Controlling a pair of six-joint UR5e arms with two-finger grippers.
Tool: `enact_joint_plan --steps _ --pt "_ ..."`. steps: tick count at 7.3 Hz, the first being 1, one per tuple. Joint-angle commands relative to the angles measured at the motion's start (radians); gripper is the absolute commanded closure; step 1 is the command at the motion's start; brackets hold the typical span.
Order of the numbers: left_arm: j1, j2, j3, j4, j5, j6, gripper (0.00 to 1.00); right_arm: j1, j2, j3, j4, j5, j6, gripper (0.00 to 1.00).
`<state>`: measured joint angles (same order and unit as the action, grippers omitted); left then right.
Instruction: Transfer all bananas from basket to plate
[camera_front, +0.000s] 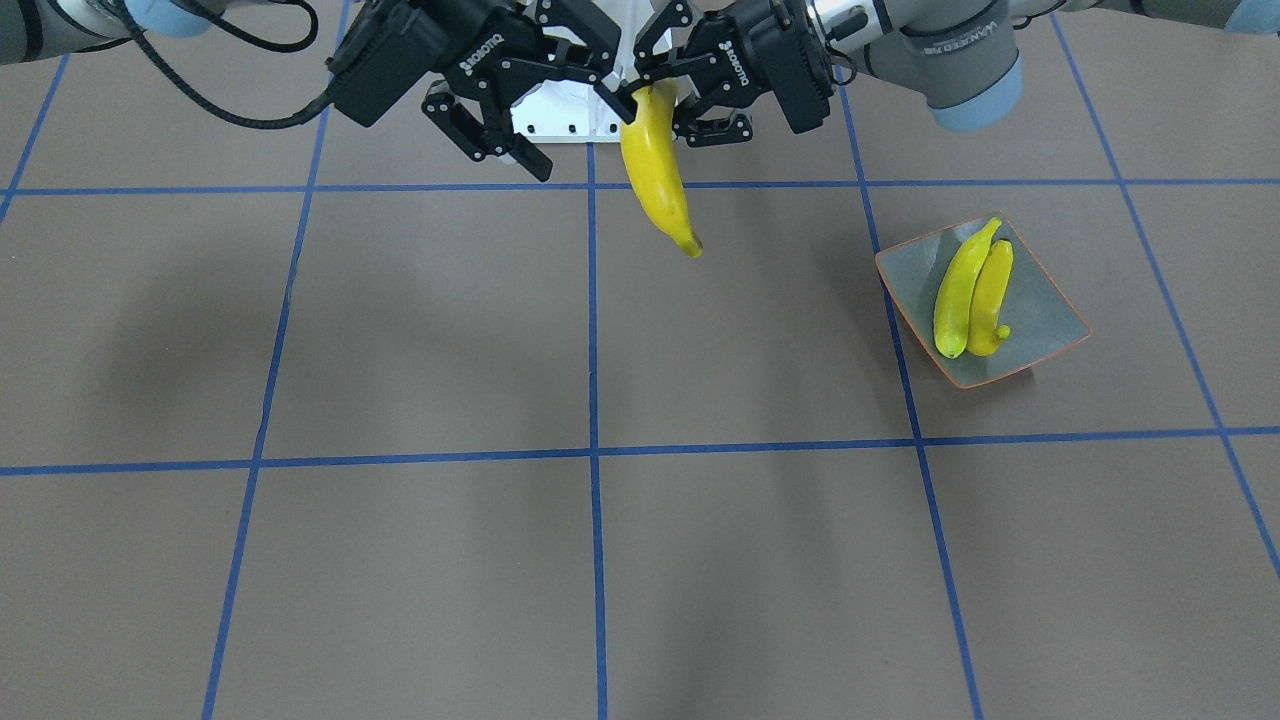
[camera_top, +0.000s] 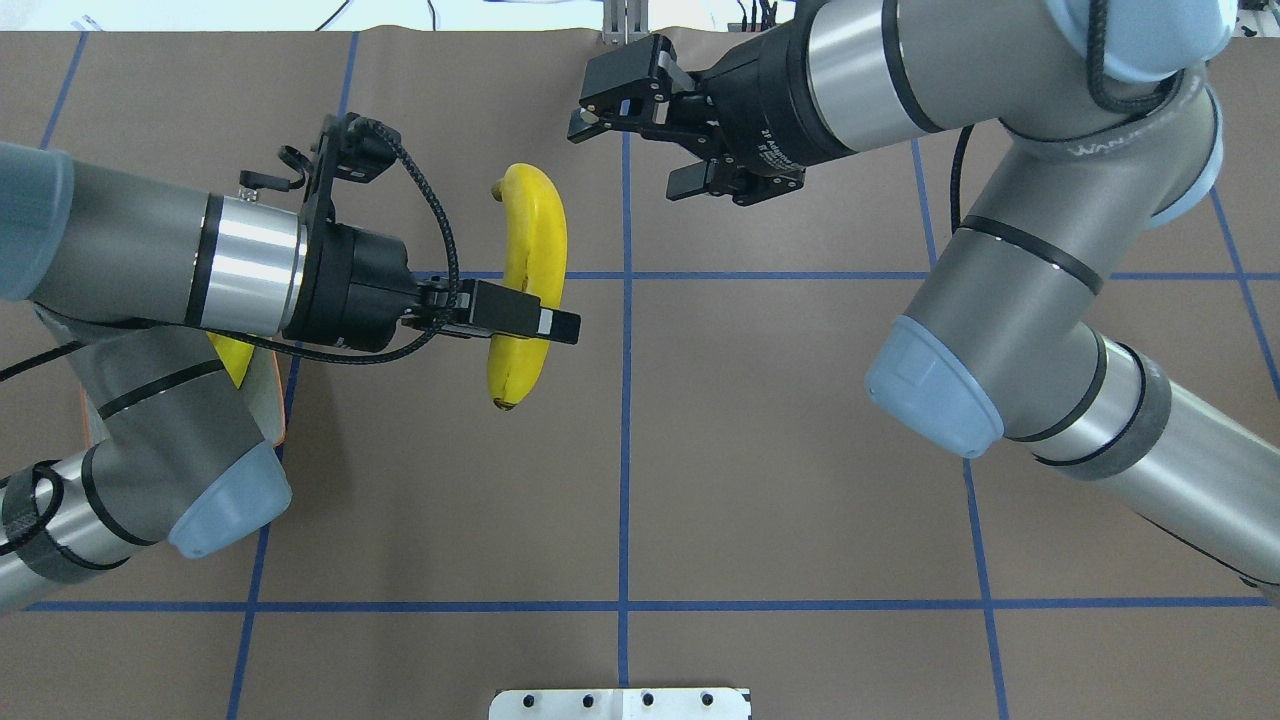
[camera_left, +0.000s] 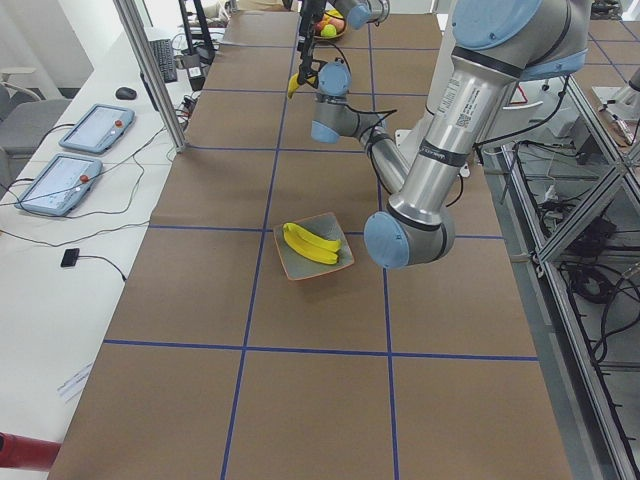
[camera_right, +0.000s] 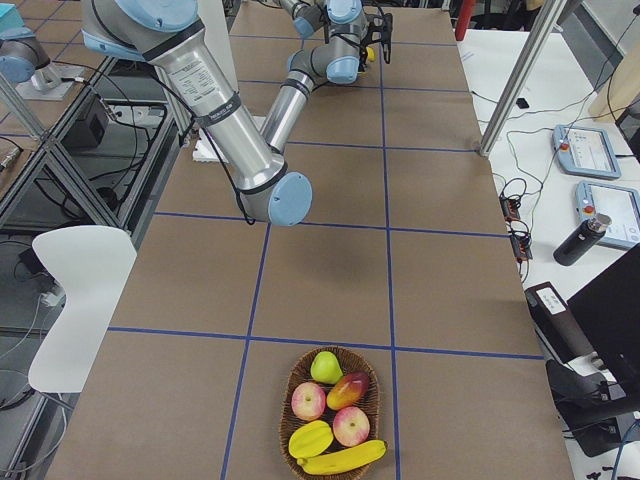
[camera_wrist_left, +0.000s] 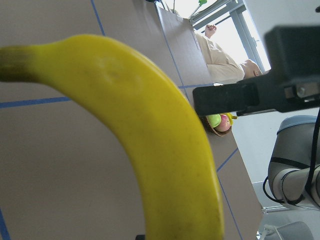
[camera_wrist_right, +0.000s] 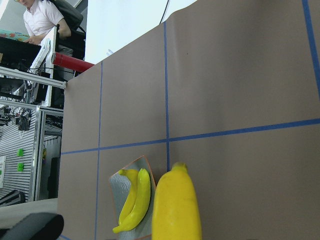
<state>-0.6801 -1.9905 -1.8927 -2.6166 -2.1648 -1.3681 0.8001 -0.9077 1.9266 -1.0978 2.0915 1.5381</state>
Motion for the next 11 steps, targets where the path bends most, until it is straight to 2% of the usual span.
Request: enact_joint_plan --steps 1,2,4,5,6,9,11 --pt "-0.012 0.201 -0.057 0.001 -0.003 0.009 1.0 0.08 -0.141 -0.003 -0.008 0.013 -0.132 0.0" --pt "-0.024 0.267 -0.06 0.003 -0.003 0.039 1.0 0.115 -0.208 -0.009 -0.014 0.018 -0.221 0.0" --pt "-0.03 0.443 -0.057 0.007 0.002 0.249 1.0 0.178 -0.296 -0.003 -0.117 0.019 -0.436 0.0" --pt "-0.035 0.503 -0.048 0.019 0.005 0.358 1.0 0.22 -0.345 -0.008 -0.129 0.019 -0.538 0.0" --pt "-0.036 0.525 -0.045 0.088 0.006 0.467 1.0 0.255 -0.383 -0.008 -0.167 0.021 -0.656 0.0" --pt "-0.027 0.526 -0.037 0.254 0.054 0.654 1.0 0.402 -0.473 -0.026 -0.197 0.166 -0.915 0.0" --pt "-0.033 0.524 -0.005 0.259 0.054 0.745 0.52 0.435 -0.476 -0.044 -0.198 0.186 -0.937 0.0"
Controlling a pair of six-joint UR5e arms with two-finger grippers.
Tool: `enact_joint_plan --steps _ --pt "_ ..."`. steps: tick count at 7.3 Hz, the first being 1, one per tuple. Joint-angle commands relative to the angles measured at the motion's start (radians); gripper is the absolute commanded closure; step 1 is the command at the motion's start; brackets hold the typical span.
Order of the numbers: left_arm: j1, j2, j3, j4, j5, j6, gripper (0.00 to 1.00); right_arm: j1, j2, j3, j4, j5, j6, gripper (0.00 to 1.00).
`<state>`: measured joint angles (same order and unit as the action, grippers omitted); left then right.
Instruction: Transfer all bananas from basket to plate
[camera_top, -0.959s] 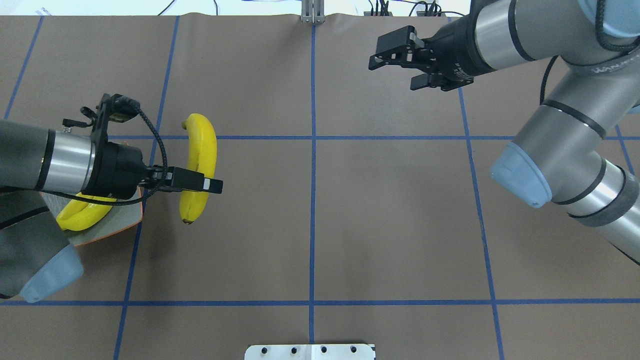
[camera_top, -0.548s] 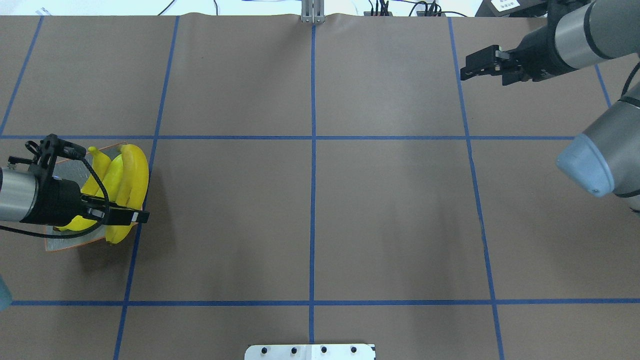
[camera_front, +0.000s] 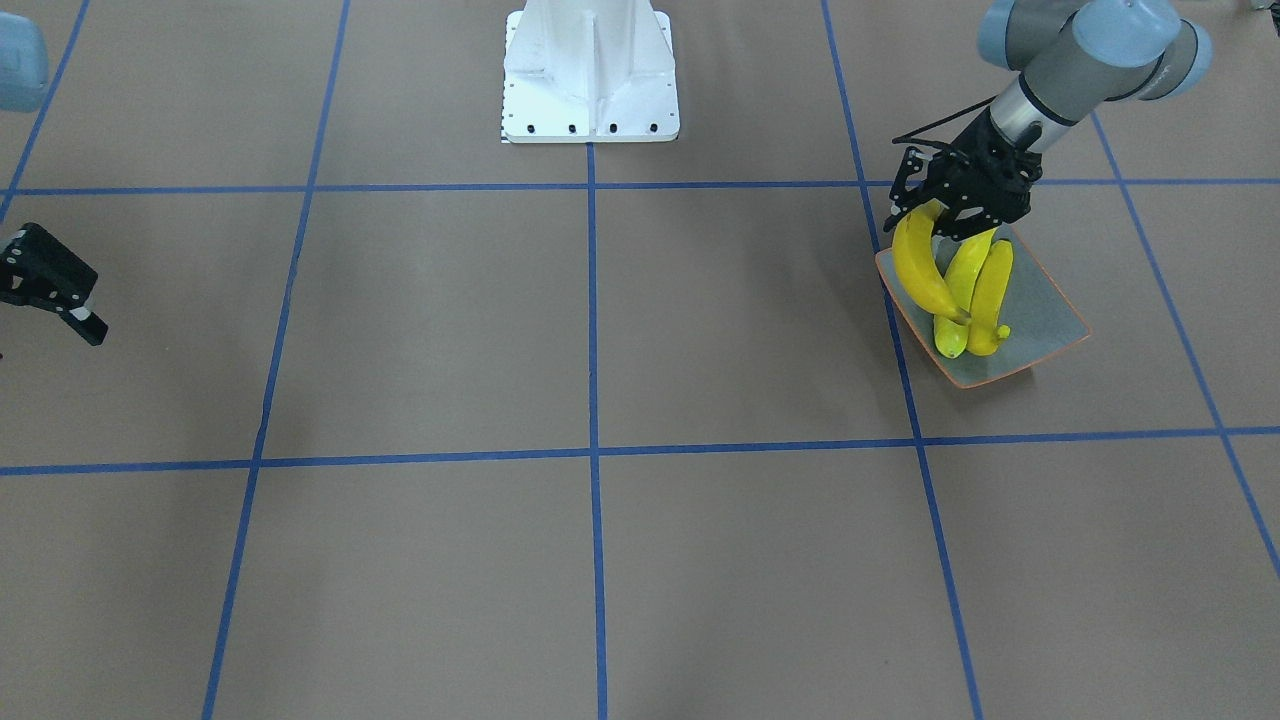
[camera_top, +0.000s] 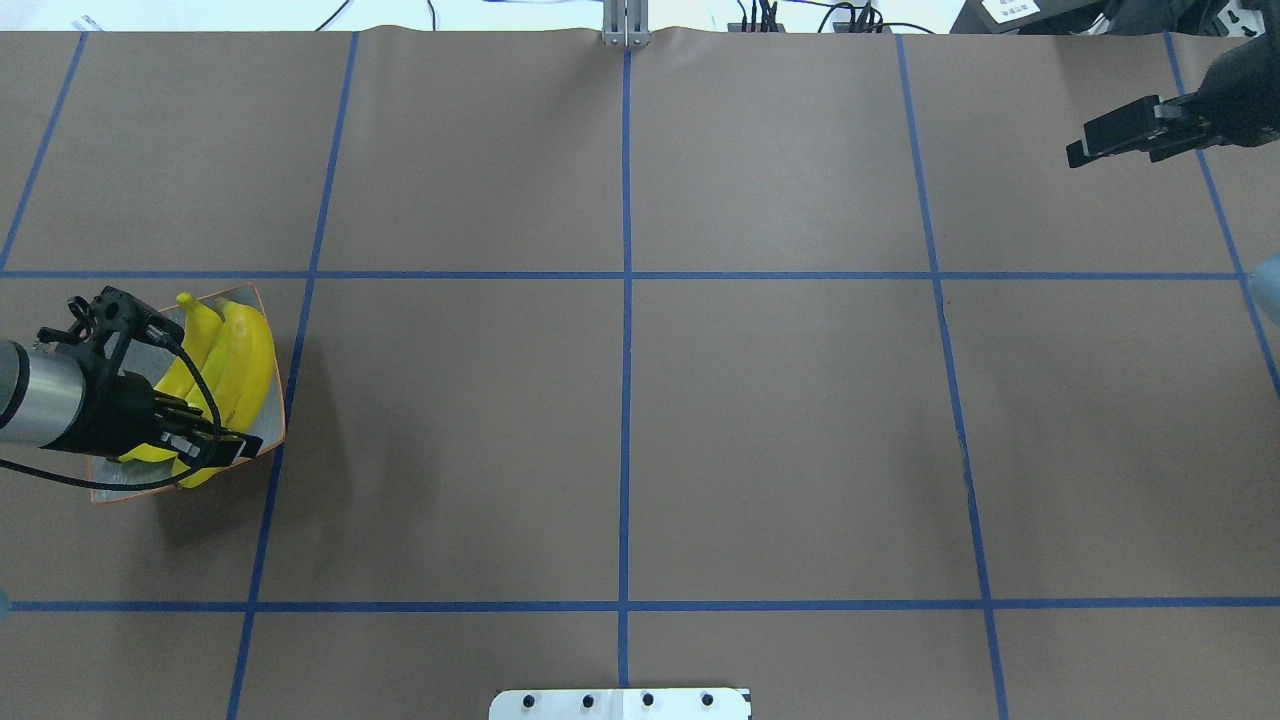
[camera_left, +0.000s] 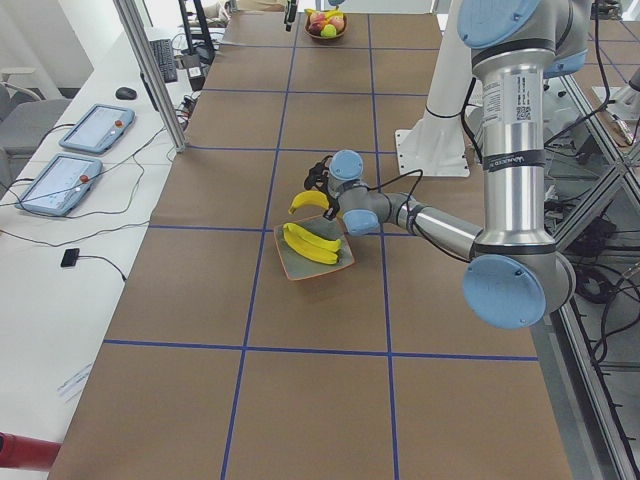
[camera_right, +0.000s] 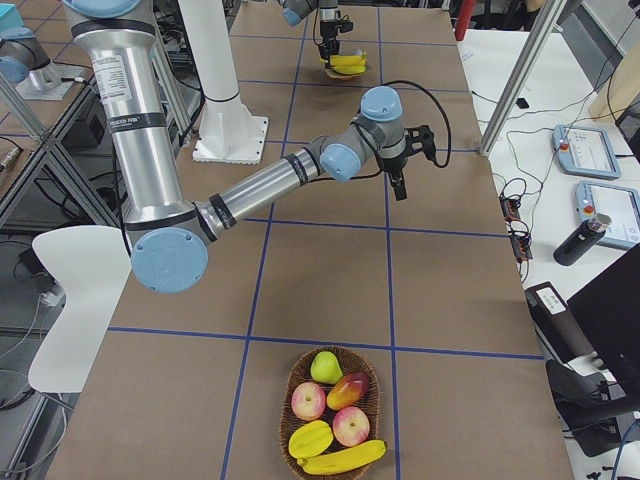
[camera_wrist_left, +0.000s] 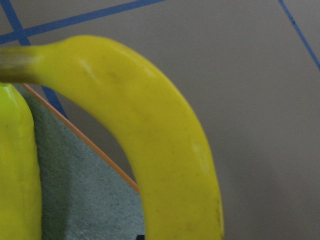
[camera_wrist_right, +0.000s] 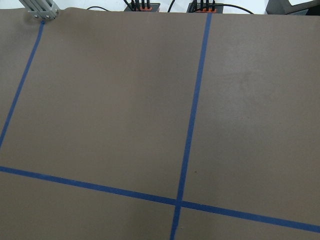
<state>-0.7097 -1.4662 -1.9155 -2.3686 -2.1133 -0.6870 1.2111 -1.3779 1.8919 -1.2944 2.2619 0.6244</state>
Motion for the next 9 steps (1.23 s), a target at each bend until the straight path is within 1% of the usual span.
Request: enact_joint_plan --steps 1,2,3,4,5,6,7,8,9 --pt "-0.01 0.0 0.033 0.011 0.004 0.087 0.28 0.027 -0.006 -0.011 -0.002 0.016 -0.023 0.0" --pt "-0.03 -0.002 0.053 0.011 0.004 0.121 0.19 0.028 -0.006 -0.011 -0.002 0.016 -0.023 0.0" --pt "-0.051 -0.002 0.067 0.009 0.004 0.167 0.04 0.031 -0.007 -0.011 -0.003 0.016 -0.023 0.0" --pt "-0.082 -0.002 0.066 0.008 -0.003 0.178 0.01 0.034 -0.007 -0.011 -0.002 0.016 -0.023 0.0" --pt "-0.115 -0.002 0.059 0.008 -0.016 0.179 0.01 0.036 -0.006 -0.011 -0.002 0.018 -0.023 0.0" --pt "-0.152 -0.011 0.053 0.009 -0.063 0.178 0.01 0.045 -0.007 -0.011 -0.003 0.024 -0.023 0.0" --pt "-0.24 -0.02 0.052 0.009 -0.171 0.176 0.0 0.057 -0.01 -0.019 -0.002 0.031 -0.025 0.0" --pt "-0.31 -0.032 0.047 0.009 -0.235 0.167 0.0 0.071 -0.038 -0.025 -0.003 0.03 -0.095 0.0" --pt "-0.341 -0.034 0.043 0.011 -0.252 0.162 0.0 0.111 -0.077 -0.043 -0.002 0.039 -0.205 0.0"
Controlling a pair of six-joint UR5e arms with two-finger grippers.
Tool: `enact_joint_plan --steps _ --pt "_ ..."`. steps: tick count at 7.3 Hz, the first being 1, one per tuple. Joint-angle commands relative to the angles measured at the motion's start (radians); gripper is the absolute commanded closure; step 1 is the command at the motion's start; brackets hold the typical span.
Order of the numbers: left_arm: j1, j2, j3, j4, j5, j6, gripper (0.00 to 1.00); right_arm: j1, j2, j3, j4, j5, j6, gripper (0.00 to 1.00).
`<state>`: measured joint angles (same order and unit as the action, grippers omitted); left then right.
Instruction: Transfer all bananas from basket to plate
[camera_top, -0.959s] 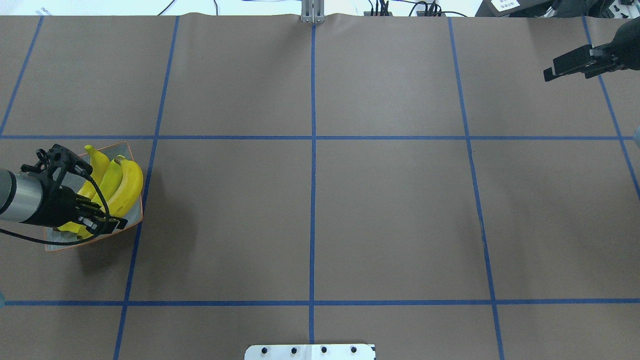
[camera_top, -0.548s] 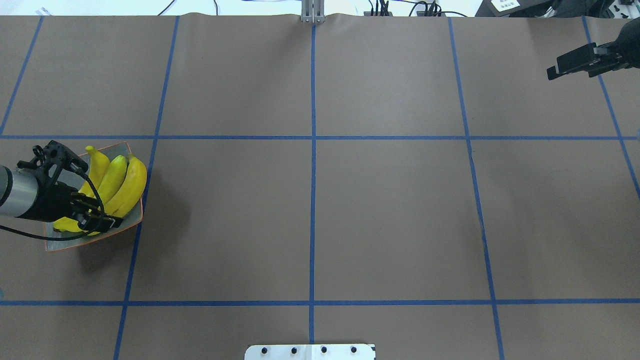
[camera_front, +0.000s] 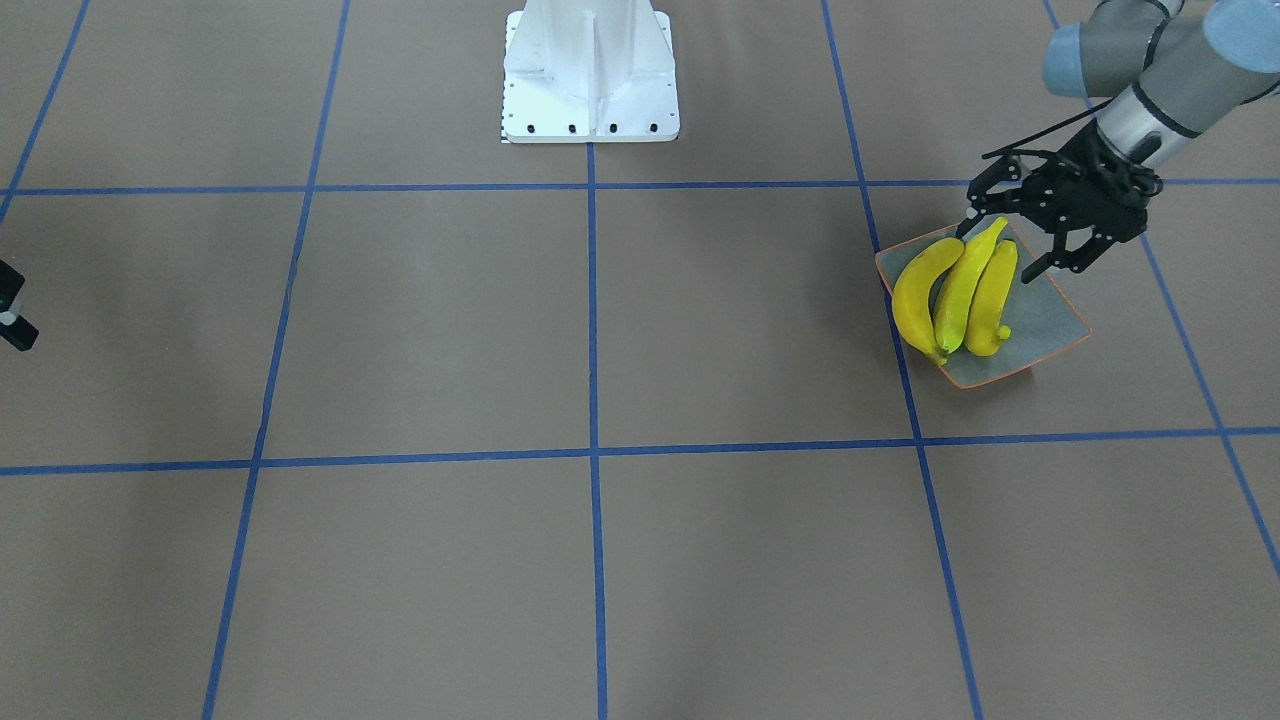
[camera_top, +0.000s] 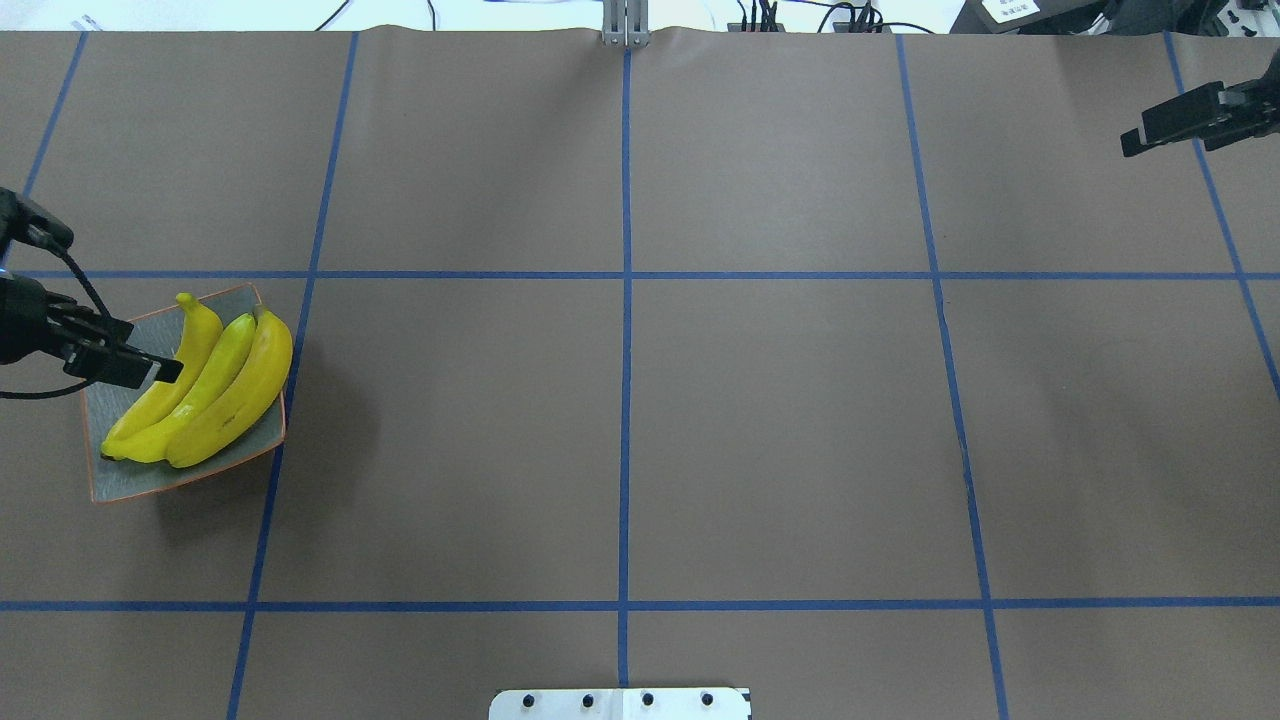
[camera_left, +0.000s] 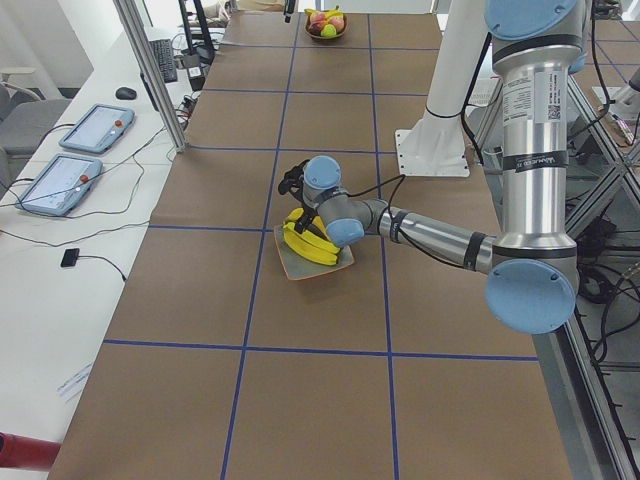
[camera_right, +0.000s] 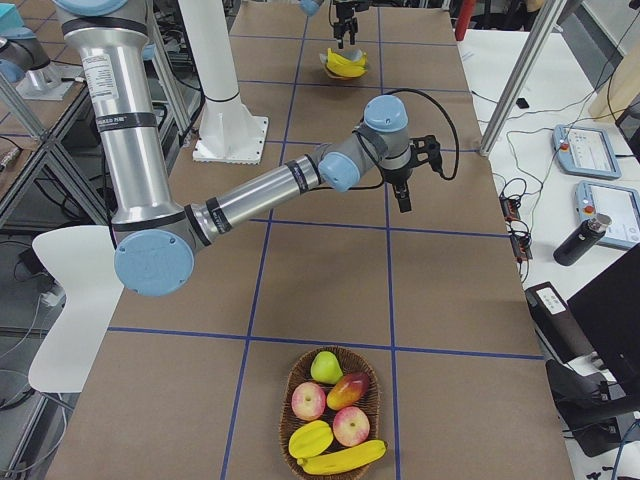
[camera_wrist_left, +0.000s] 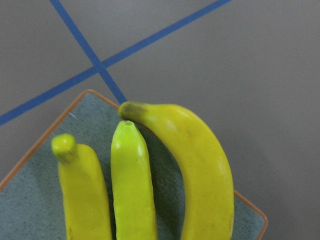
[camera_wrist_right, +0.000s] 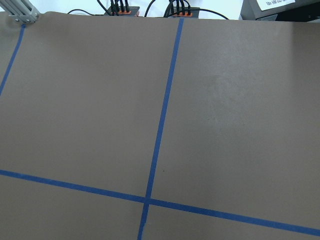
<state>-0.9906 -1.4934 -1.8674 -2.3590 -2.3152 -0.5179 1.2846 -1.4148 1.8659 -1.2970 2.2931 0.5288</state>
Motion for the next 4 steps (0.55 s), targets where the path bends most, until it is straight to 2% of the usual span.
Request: enact_joint_plan --steps 1,2,4 --pt "-0.065 -0.008 -0.004 0.001 -0.044 -0.008 0.0 0.079 -0.093 -0.034 0.001 0.009 -0.251 0.0" --pt "-0.065 -0.011 -0.004 0.001 -0.043 -0.008 0.0 0.135 -0.137 -0.072 0.004 0.016 -0.415 0.0" --pt "-0.063 -0.024 -0.003 0.001 -0.041 -0.017 0.0 0.273 -0.17 -0.253 0.01 0.058 -0.737 0.0"
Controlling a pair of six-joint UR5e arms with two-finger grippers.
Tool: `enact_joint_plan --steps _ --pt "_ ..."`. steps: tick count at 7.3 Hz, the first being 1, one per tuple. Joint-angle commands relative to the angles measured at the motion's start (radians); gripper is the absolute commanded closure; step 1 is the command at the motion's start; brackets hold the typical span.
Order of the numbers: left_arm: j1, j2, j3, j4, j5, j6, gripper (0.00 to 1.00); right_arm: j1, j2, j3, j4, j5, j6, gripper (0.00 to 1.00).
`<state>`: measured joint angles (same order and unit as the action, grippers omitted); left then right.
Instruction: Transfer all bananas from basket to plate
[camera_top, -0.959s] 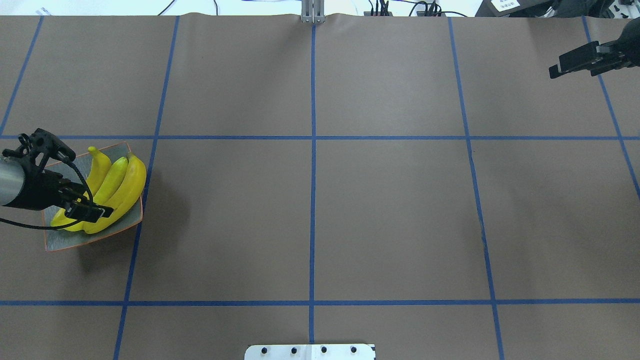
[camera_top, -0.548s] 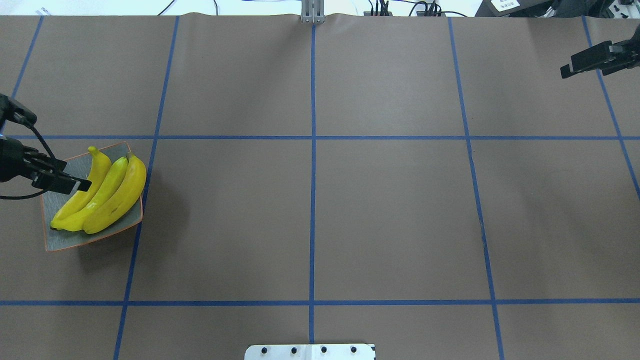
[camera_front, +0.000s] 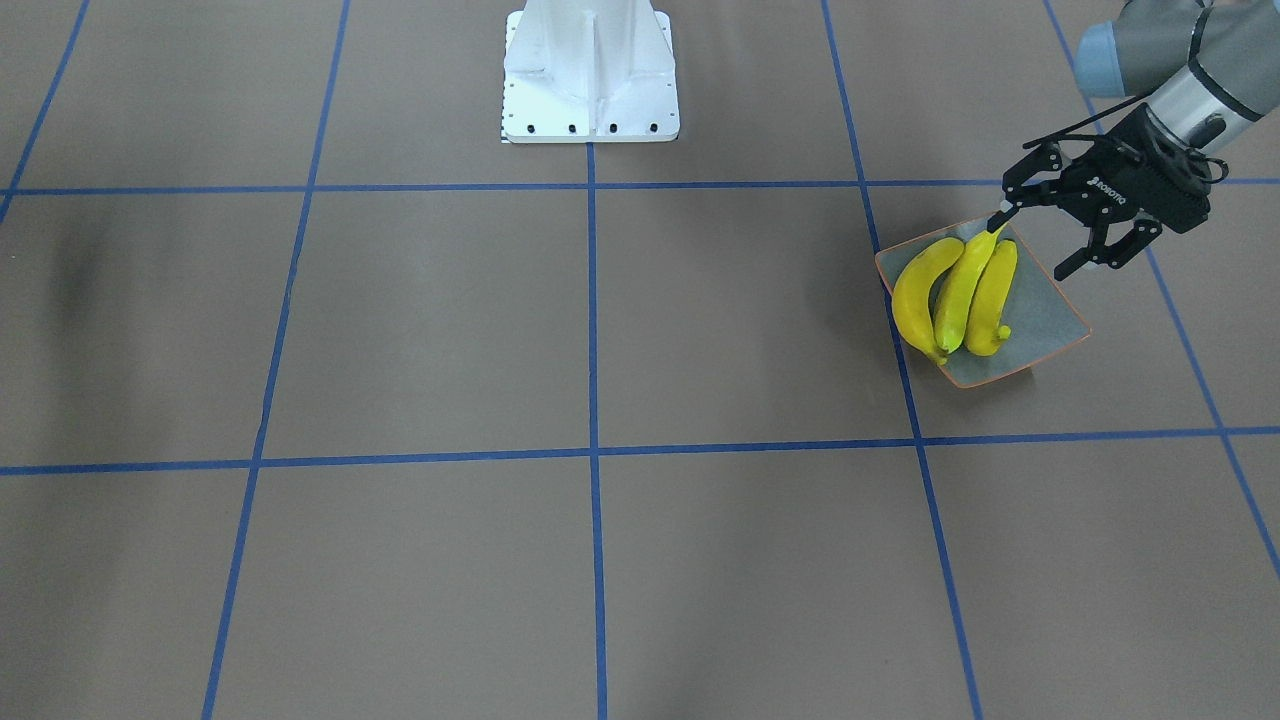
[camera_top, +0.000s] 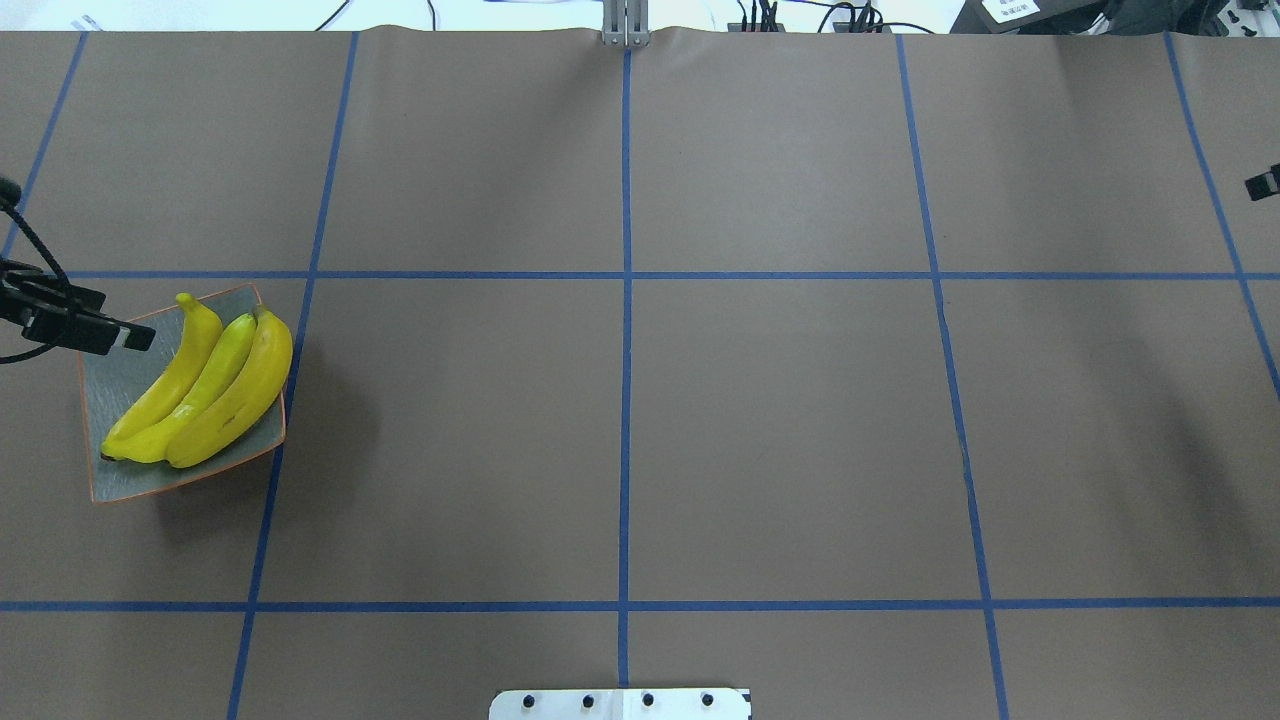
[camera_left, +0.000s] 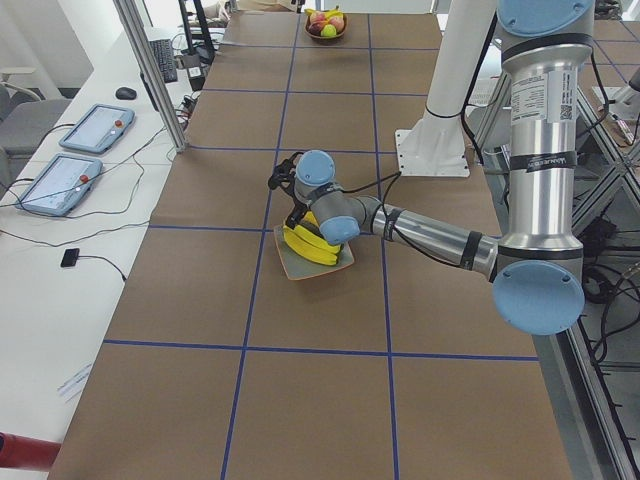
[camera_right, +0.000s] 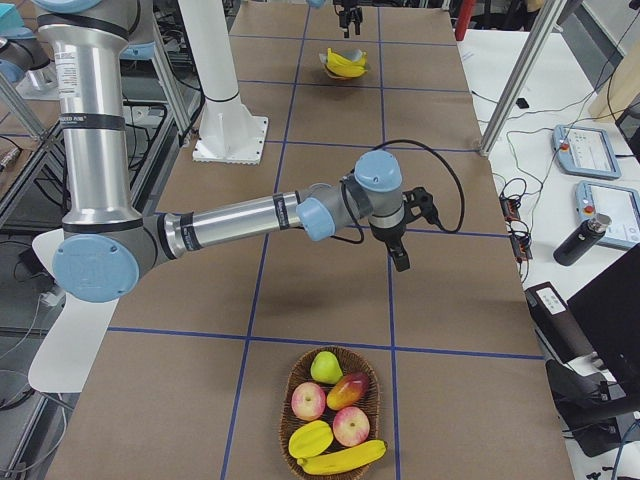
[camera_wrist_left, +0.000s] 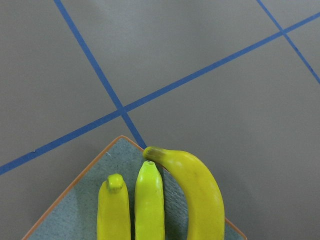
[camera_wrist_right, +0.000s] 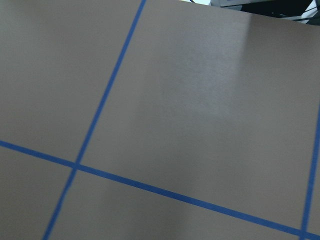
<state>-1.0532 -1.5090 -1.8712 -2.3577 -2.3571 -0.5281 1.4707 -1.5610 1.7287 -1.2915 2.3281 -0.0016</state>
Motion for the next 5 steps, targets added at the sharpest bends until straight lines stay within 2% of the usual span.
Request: enact_joint_plan --steps 1,3,4,5 --pt "-0.001 -0.011 0.001 0.0 0.001 -0.012 0.0 0.165 -0.007 -0.236 0.008 0.013 -0.373 0.0" --pt "-0.001 -0.014 0.001 -0.002 0.001 -0.012 0.0 0.221 0.071 -0.425 0.012 0.004 -0.436 0.0" --pt "-0.001 -0.02 0.0 -0.002 0.001 -0.012 0.0 0.235 0.135 -0.528 0.014 -0.019 -0.436 0.0" --pt "-0.001 -0.025 -0.003 -0.002 0.001 -0.013 0.0 0.238 0.148 -0.582 0.053 -0.073 -0.431 0.0"
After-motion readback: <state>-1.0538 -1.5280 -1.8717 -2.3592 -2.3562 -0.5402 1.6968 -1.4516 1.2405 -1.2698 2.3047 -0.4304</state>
